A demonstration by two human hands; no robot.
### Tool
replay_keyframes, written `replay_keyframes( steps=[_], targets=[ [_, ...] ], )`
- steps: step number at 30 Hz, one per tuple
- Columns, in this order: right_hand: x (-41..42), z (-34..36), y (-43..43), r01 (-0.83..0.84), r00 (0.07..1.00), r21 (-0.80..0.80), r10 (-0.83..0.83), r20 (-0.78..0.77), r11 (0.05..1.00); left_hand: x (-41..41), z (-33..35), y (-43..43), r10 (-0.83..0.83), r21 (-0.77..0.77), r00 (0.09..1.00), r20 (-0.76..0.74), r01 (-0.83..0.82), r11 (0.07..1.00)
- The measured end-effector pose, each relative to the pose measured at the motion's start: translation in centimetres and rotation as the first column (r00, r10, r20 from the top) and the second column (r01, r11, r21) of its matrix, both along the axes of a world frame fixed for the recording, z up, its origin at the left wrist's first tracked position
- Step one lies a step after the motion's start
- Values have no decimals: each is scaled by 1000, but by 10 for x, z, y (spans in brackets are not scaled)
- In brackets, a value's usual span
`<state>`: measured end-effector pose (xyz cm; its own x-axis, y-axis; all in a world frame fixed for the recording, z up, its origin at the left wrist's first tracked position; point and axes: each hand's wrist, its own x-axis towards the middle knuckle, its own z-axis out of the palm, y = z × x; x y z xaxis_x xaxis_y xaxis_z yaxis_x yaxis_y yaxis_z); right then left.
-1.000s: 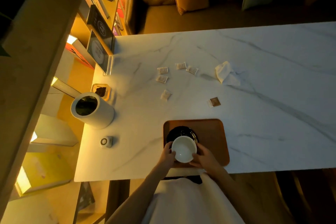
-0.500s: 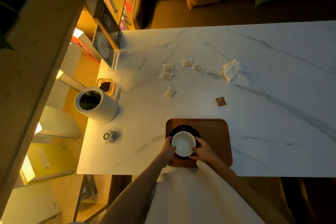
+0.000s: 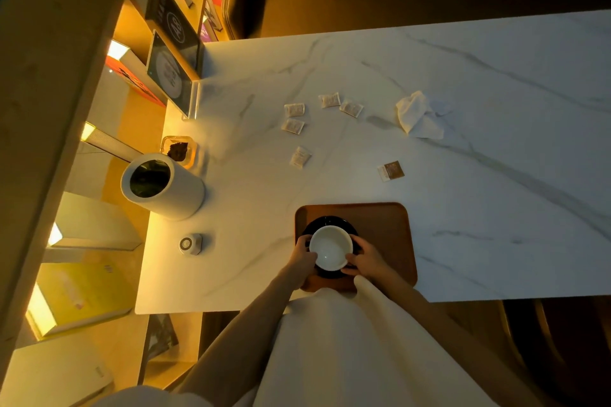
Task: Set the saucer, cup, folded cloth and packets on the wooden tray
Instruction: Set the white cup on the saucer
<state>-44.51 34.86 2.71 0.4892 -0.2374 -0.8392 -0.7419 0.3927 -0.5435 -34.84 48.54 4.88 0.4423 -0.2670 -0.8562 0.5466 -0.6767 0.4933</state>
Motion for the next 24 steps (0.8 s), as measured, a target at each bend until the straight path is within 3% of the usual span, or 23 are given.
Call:
replay_keyframes(
  steps=[24],
  targets=[
    [-3,2,0,26,1000,52,-26,8,998,-1,1,-1,21,-14,1000,15,-20,1000]
  ],
)
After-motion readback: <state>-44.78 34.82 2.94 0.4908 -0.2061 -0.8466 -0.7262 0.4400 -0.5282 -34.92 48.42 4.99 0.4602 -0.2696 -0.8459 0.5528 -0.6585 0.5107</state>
